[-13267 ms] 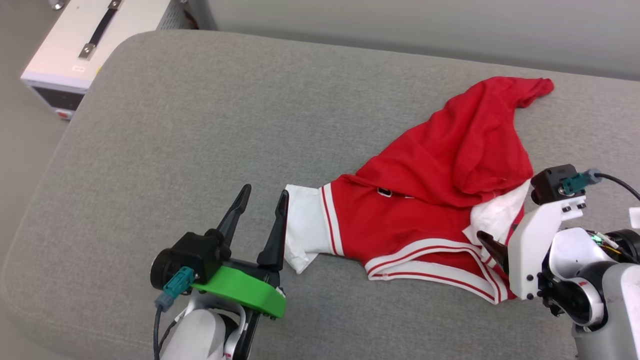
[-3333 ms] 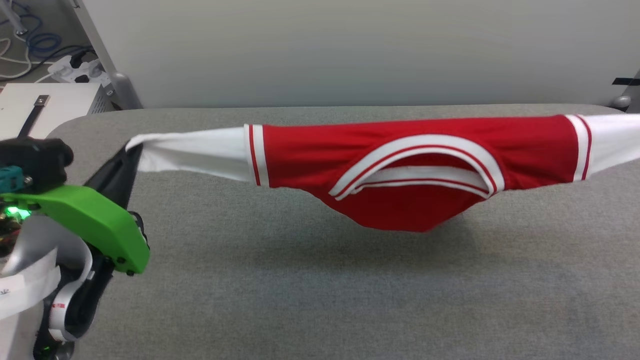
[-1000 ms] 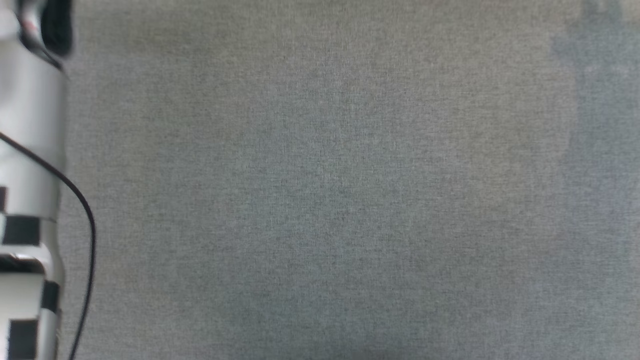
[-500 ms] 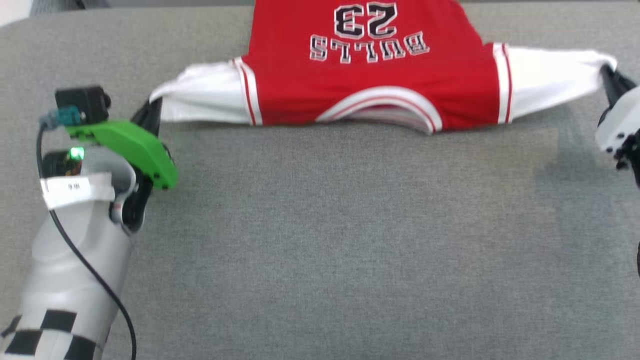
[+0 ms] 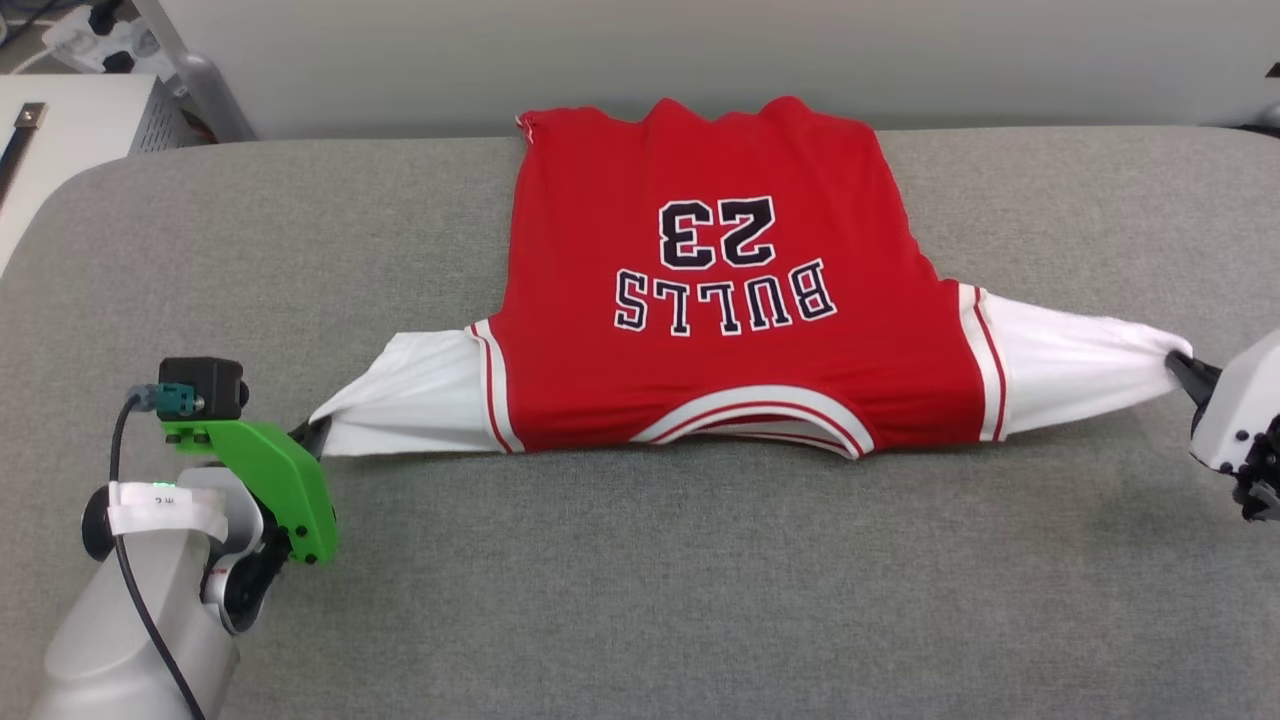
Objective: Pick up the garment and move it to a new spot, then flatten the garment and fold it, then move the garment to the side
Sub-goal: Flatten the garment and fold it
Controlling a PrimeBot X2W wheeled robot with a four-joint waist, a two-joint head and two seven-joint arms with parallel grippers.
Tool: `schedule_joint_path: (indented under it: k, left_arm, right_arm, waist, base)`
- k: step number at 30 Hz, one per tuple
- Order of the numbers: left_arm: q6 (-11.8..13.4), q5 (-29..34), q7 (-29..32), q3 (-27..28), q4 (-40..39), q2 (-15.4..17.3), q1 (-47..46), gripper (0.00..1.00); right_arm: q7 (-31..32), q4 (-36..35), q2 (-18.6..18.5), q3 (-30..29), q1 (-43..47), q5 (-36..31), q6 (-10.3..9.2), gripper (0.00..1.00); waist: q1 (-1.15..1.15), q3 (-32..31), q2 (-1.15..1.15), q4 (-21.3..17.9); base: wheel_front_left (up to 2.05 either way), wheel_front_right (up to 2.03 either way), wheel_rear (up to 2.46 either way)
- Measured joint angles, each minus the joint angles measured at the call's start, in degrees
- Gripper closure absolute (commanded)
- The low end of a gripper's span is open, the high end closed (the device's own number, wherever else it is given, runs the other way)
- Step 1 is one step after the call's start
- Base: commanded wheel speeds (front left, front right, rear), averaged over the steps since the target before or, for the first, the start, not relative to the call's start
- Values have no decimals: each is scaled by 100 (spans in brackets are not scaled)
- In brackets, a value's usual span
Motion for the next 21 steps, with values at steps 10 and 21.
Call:
schedule_joint_path:
  k: [10, 21]
  left_arm:
    - [261, -336, 803, -10, -1068, 285, 1009, 100]
    - [636, -858, 1472, 158, -2781, 679, 2363, 100]
  right_arm:
    - [925, -523, -134, -543, 983, 127, 0, 100]
    - [2323, -1513, -199, -1642, 2362, 89, -1, 100]
  waist:
    - [0, -443, 0, 27]
    - [0, -656, 0, 13]
  base:
    - [0, 0, 0]
    - [0, 0, 0]
